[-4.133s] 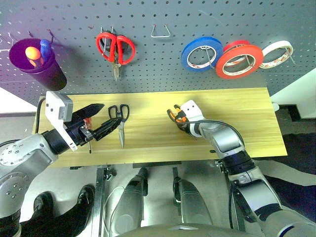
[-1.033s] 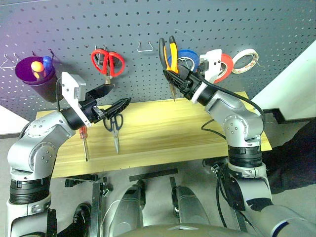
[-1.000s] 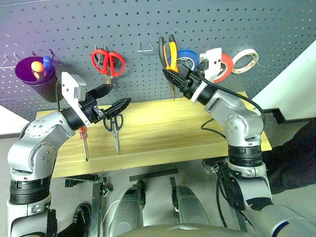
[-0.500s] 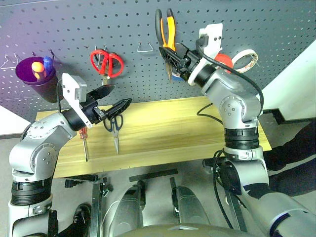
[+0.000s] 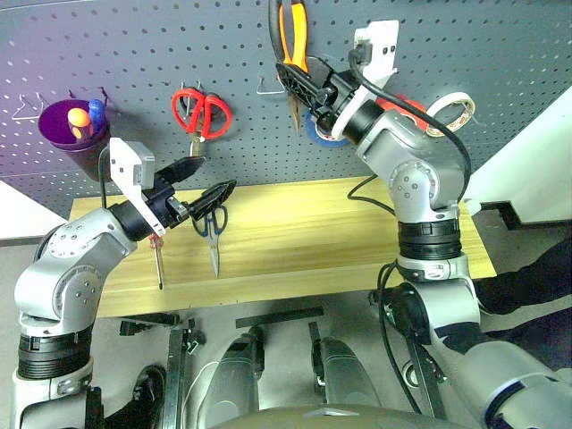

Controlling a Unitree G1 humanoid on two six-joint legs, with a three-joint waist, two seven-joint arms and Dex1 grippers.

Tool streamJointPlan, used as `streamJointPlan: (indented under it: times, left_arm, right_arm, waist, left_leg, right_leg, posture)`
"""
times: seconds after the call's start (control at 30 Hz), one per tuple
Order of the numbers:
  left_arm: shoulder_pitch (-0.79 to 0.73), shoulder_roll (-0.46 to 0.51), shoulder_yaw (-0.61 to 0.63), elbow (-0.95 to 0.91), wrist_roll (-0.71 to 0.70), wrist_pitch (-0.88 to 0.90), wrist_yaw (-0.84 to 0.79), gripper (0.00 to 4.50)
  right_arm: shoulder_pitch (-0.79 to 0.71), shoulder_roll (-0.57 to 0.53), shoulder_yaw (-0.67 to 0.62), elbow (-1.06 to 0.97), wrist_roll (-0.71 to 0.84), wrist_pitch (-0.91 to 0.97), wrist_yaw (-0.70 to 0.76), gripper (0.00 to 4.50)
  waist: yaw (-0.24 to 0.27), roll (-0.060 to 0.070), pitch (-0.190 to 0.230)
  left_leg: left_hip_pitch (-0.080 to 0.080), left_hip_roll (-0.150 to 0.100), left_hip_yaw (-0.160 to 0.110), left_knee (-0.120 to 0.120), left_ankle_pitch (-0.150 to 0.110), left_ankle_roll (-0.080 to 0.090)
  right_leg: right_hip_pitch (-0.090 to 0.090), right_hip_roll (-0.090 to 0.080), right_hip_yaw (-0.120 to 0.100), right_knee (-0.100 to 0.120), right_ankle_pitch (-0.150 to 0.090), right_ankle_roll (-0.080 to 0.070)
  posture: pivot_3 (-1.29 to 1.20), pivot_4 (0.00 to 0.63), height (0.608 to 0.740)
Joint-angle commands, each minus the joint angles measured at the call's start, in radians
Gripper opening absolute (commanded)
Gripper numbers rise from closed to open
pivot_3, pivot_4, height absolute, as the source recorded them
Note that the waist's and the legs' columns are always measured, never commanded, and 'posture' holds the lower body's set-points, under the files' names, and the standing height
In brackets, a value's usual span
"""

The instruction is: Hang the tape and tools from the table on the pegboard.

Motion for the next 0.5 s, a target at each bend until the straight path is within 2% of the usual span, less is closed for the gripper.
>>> streamJointPlan:
  times: [0.03,0.5]
  left_arm:
    - [0.005,0.002,0.026,-0.044,-0.012,-0.01,0.006,4.5]
    - [0.019,0.011,0.038,-0.069,-0.03,-0.002,0.025,4.5]
  right_arm:
    - [-0.074,0.006,-0.009,-0.007,0.006,-0.044,0.013,2.09]
    - [-0.157,0.018,-0.035,0.176,-0.026,-0.172,0.02,2.09]
  waist:
    - [0.0,0.0,0.0]
    - [0.002,0.0,0.0]
  left_leg:
    - [0.0,0.0,0.0,0.0,0.0,0.0]
    - [0.0,0.0,0.0,0.001,0.0,0.0]
  right_leg:
    - [0.0,0.0,0.0,0.0,0.0,0.0]
    - [0.0,0.0,0.0,0.002,0.0,0.0]
  posture:
    - [0.04,0.203,0.74]
    - [0.06,0.214,0.74]
